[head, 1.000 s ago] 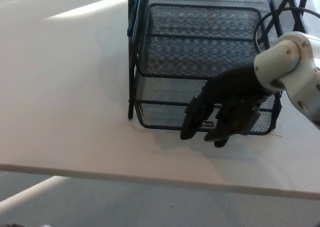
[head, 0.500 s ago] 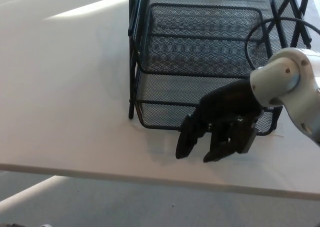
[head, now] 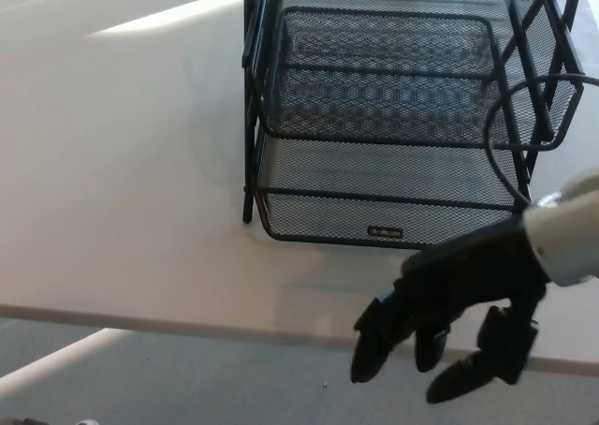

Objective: A balck drawer is kept on the middle of the table and the robot uses its right hand to push it back away from the robot

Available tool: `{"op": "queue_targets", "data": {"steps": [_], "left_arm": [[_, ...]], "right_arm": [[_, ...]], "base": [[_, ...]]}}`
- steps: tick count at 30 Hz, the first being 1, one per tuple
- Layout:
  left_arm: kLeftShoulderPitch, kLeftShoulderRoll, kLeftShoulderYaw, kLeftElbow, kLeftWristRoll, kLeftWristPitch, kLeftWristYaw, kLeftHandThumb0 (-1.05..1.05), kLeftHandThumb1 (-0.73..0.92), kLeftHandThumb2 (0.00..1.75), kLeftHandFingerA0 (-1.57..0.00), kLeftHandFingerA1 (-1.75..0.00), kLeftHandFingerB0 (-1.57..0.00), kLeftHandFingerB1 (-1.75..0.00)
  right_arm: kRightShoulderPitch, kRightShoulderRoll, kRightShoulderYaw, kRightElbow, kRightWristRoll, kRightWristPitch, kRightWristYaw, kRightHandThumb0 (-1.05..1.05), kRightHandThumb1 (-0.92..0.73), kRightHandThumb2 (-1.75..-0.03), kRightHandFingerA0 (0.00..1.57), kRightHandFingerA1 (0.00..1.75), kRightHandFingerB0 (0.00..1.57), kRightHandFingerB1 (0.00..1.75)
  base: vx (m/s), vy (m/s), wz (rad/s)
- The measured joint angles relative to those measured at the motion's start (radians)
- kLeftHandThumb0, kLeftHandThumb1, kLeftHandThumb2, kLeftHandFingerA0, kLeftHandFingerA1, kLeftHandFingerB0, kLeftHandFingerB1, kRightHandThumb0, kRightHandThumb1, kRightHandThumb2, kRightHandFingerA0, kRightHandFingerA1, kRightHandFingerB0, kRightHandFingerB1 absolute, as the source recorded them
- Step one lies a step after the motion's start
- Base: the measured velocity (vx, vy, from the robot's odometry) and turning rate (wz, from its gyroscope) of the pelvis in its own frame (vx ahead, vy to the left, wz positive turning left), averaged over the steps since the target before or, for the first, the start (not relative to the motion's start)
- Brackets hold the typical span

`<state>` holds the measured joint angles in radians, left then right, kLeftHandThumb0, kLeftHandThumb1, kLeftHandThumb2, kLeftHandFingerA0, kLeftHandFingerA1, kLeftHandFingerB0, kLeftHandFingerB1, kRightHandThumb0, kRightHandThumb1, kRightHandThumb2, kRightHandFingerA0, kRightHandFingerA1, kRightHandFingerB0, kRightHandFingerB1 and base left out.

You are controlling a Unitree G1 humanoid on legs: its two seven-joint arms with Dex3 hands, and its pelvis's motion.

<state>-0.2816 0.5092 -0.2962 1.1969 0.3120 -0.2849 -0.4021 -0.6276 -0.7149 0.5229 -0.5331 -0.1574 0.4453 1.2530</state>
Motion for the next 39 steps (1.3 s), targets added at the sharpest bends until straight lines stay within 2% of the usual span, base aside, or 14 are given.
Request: {"op": "queue_targets", "data": {"steps": [5,15,20,21,26,27,30,31,39], "left_arm": [[-0.001,0.000,0.000,0.000,0.000,0.000,-0.001,-0.56,0.71,0.63,-0.49,-0.39,-0.32,-0.33],[0.000,0.000,0.000,0.000,0.000,-0.001,-0.002,-0.57,0.71,0.62,-0.48,-0.39,-0.32,-0.33],[0.000,0.000,0.000,-0.001,0.000,-0.001,-0.002,-0.57,0.71,0.63,-0.49,-0.39,-0.32,-0.33],[0.001,0.000,0.000,-0.002,0.000,-0.001,-0.001,-0.57,0.71,0.63,-0.48,-0.39,-0.32,-0.33],[0.000,0.000,0.000,-0.002,0.000,-0.001,-0.001,-0.55,0.72,0.62,-0.48,-0.39,-0.32,-0.33],[0.000,0.000,0.000,-0.002,0.000,-0.001,-0.001,-0.55,0.72,0.63,-0.49,-0.40,-0.33,-0.34],[0.001,0.000,0.000,-0.002,-0.001,-0.001,-0.001,-0.56,0.72,0.63,-0.49,-0.39,-0.33,-0.33],[0.001,0.000,0.000,-0.002,-0.001,-0.001,-0.001,-0.56,0.72,0.62,-0.49,-0.40,-0.32,-0.33],[0.001,0.000,0.000,-0.002,-0.001,-0.001,0.000,-0.55,0.71,0.62,-0.49,-0.40,-0.32,-0.33]], "right_arm": [[0.154,-0.058,-0.055,0.034,0.020,-0.021,-0.010,-0.54,-0.80,-0.65,0.45,0.39,0.32,0.33],[0.357,-0.045,-0.019,0.327,-0.035,-0.120,-0.128,-0.50,-0.79,-0.64,0.46,0.41,0.31,0.32],[0.409,-0.029,-0.001,0.459,-0.079,-0.160,-0.206,-0.38,-0.78,-0.62,0.51,0.42,0.42,0.36],[0.416,-0.027,0.002,0.476,-0.085,-0.164,-0.218,-0.38,-0.78,-0.63,0.57,0.44,0.45,0.37],[0.440,-0.016,0.027,0.568,-0.136,-0.177,-0.295,-0.40,-0.81,-0.64,0.56,0.51,0.46,0.39],[0.442,-0.013,0.034,0.588,-0.151,-0.178,-0.315,-0.40,-0.78,-0.63,0.57,0.57,0.44,0.38],[0.445,0.006,0.052,0.647,-0.179,-0.177,-0.363,-0.40,-0.77,-0.63,0.56,0.57,0.46,0.39],[0.446,0.014,0.058,0.668,-0.188,-0.177,-0.378,-0.40,-0.78,-0.63,0.58,0.48,0.52,0.41],[0.439,0.111,0.084,0.918,-0.228,-0.178,-0.494,-0.39,-0.79,-0.63,0.57,0.45,0.54,0.43]], "base": [[0.00,0.000,0.00],[0.00,0.000,0.00],[0.00,0.000,0.00],[0.00,0.000,0.00],[0.00,0.000,0.00],[0.00,0.000,0.00],[0.00,0.000,0.00],[0.00,0.000,0.00],[0.00,0.000,0.00]]}}
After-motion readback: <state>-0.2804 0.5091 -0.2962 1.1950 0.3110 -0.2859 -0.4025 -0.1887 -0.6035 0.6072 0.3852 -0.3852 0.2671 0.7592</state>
